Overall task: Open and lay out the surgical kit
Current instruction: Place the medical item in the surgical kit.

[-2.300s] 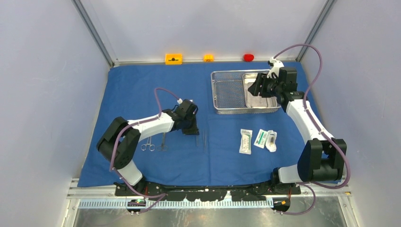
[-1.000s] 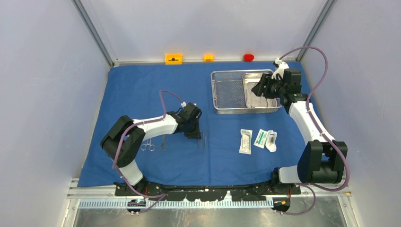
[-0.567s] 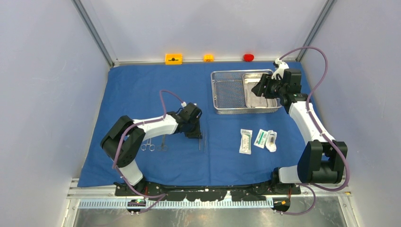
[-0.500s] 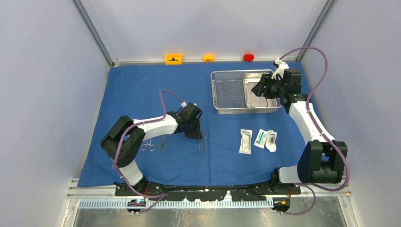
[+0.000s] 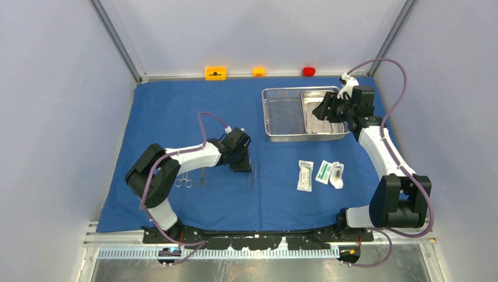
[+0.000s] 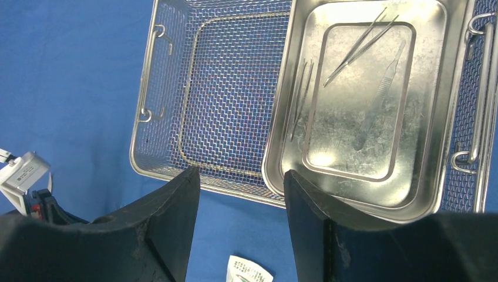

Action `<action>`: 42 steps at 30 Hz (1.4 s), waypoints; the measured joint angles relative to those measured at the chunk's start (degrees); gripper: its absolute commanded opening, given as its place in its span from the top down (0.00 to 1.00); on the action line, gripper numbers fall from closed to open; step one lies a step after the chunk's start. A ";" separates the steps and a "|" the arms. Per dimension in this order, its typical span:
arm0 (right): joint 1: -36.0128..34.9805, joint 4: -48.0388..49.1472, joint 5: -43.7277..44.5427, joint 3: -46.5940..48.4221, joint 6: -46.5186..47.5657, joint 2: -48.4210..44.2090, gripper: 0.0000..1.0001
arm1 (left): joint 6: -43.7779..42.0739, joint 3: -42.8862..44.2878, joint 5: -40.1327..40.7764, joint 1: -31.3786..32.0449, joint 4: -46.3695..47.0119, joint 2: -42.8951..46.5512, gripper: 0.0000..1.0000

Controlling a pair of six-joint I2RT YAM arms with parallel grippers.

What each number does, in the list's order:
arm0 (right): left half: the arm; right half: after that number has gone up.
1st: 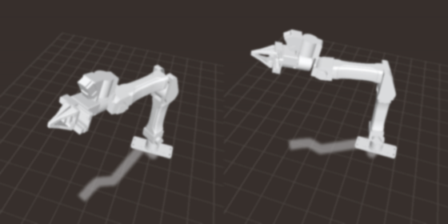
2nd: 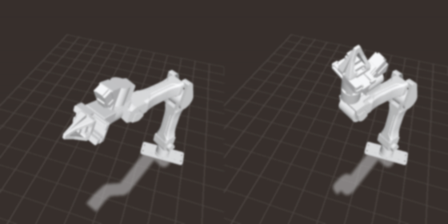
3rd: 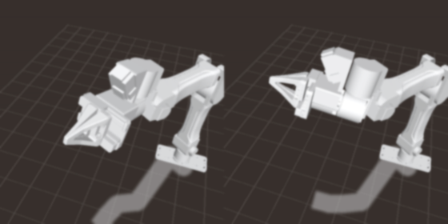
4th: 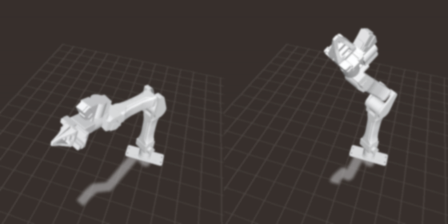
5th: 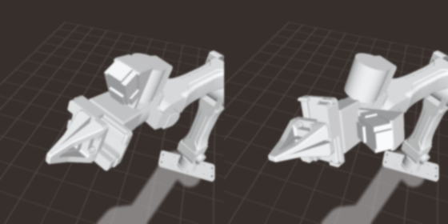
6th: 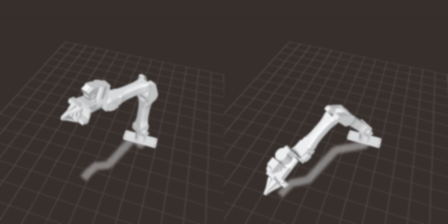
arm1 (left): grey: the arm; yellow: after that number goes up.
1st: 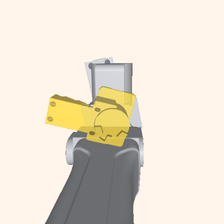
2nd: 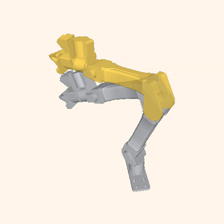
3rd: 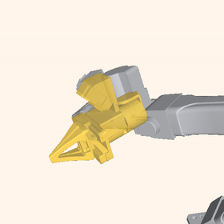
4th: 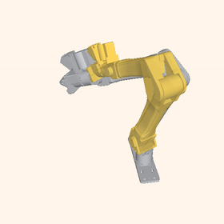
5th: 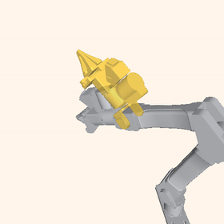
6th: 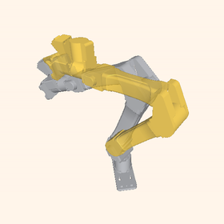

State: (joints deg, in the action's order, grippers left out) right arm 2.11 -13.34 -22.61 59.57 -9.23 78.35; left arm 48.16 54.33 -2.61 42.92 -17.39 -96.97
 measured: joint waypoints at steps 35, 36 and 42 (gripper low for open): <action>0.26 0.00 0.02 -0.02 0.00 0.00 0.41 | 0.94 0.00 -0.02 -0.42 -0.46 0.13 0.86; 0.26 0.00 0.02 -0.02 0.00 0.00 0.41 | 0.94 0.00 -0.04 -0.46 -0.46 0.13 0.87; 0.26 0.00 0.02 -0.02 0.00 0.00 0.40 | 0.92 -0.02 -0.09 -0.66 -0.59 0.24 0.87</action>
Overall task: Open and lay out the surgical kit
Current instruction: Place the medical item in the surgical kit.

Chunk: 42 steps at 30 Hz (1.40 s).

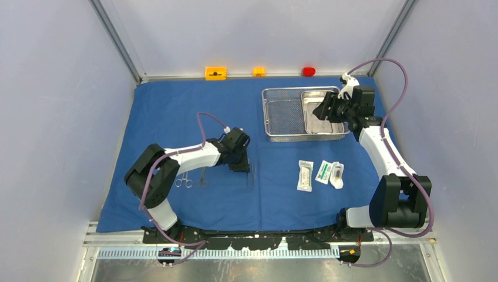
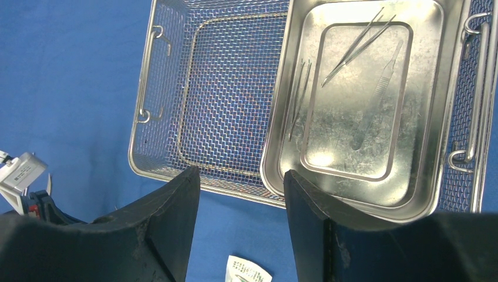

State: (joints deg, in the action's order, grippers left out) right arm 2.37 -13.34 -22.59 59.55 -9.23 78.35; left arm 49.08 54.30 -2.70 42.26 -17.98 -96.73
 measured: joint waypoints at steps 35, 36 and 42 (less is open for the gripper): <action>0.00 0.00 0.07 0.00 0.04 0.02 0.41 | -1.07 0.09 -1.01 -0.35 -1.95 0.37 0.88; 0.00 0.02 0.07 0.00 0.04 0.02 0.41 | -1.31 0.13 -0.98 -0.35 -2.03 0.37 0.88; 0.00 0.04 0.07 0.00 0.04 0.02 0.41 | -1.49 0.15 -0.98 -0.35 -2.05 0.37 0.84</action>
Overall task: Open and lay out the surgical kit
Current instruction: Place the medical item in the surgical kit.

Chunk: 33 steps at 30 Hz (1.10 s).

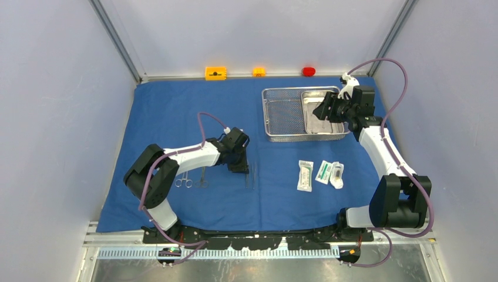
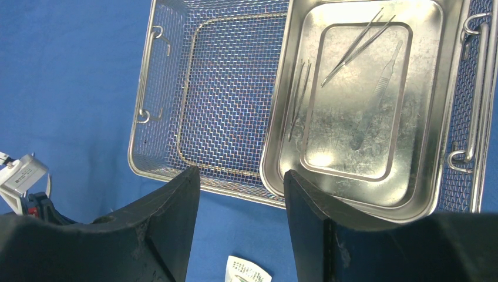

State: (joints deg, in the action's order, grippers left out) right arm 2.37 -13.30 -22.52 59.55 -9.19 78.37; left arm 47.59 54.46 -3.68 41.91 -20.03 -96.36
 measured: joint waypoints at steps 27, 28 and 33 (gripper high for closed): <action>-0.04 -0.83 3.67 4.00 0.13 5.33 0.41 | -4.76 6.14 0.24 -1.62 -3.10 2.82 0.41; -0.11 -1.07 5.03 5.05 0.17 6.80 0.41 | -5.46 7.17 0.31 -2.14 -3.37 3.58 0.40; -1.40 -3.50 13.42 12.50 0.24 16.33 0.44 | -8.90 12.41 1.09 -4.50 -3.82 5.77 0.37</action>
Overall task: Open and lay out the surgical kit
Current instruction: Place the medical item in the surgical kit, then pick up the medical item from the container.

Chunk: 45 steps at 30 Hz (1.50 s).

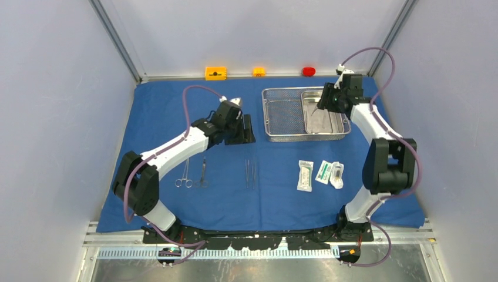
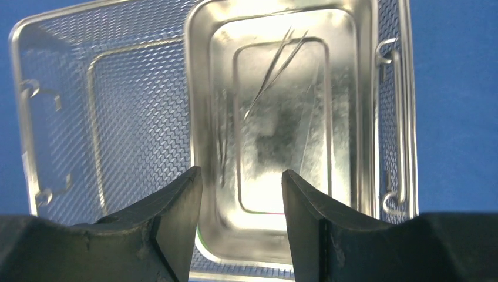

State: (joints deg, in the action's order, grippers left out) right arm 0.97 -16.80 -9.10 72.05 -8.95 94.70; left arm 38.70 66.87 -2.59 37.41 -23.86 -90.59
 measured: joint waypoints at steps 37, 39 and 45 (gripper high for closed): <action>-4.57 -10.73 21.09 33.33 -6.86 36.20 0.77 | -4.22 4.13 -3.52 -6.29 1.09 2.08 0.34; -4.48 -10.75 21.07 33.33 -6.93 36.20 0.80 | -4.20 4.13 -3.54 -6.38 1.18 2.08 0.34; -4.22 -10.75 20.98 33.33 -7.02 36.15 0.89 | -3.98 4.13 -3.69 -7.19 1.33 2.08 0.31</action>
State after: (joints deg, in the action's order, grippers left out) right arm -3.25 -27.55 11.88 105.38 -15.97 130.85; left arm 34.72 71.00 -6.28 30.22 -22.52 -88.51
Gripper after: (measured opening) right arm 0.149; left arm 0.675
